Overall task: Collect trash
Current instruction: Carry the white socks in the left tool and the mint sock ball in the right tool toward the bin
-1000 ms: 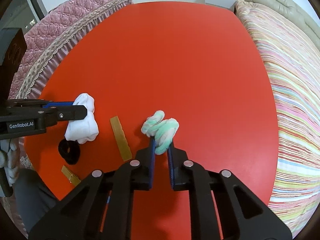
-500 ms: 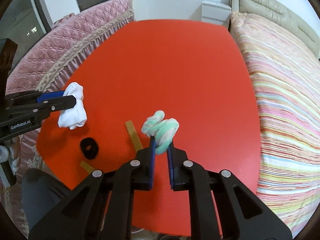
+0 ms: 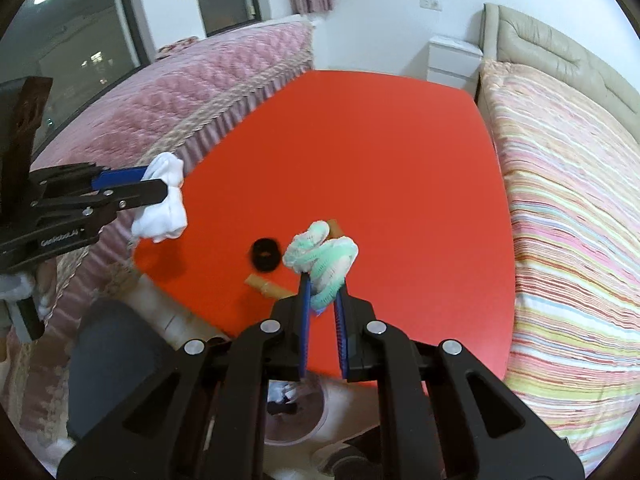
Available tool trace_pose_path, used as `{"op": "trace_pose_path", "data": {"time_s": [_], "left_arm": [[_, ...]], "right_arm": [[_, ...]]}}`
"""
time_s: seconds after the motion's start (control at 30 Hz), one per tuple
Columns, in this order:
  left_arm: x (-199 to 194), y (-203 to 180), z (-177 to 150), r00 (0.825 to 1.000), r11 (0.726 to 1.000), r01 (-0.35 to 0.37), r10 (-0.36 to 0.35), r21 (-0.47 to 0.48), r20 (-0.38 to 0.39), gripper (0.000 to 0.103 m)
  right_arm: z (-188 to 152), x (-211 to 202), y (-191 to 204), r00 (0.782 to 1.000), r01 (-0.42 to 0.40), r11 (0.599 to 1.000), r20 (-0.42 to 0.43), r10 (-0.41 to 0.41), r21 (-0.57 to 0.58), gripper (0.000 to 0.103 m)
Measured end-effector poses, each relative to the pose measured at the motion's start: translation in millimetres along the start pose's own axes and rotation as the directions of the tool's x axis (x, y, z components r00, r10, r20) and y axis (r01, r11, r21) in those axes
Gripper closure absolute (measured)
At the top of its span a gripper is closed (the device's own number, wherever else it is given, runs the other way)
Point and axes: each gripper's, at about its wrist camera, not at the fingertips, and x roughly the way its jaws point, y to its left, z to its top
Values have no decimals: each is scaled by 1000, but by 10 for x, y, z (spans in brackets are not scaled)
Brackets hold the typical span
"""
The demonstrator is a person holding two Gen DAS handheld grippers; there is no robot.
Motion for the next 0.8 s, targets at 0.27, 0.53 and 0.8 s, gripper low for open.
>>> {"op": "trace_pose_path", "data": {"time_s": [0.27,0.53,0.8], "left_arm": [[-310,-96,-441,1000,1000,31,-31,7,3,75],[-419,-193,-794,997,998,66,-66,6,-26,75],[-354,-272,-1097,992,995,103,-103,1,-78,75]], "right_arm": [[-342,-357,270,999,-43,999,8,43,-20,93],[-739,-475,460,996,-83,996,-27,83,-11,93],[-991,-349,602,989,-123,992,-83,122,-1,92]]}}
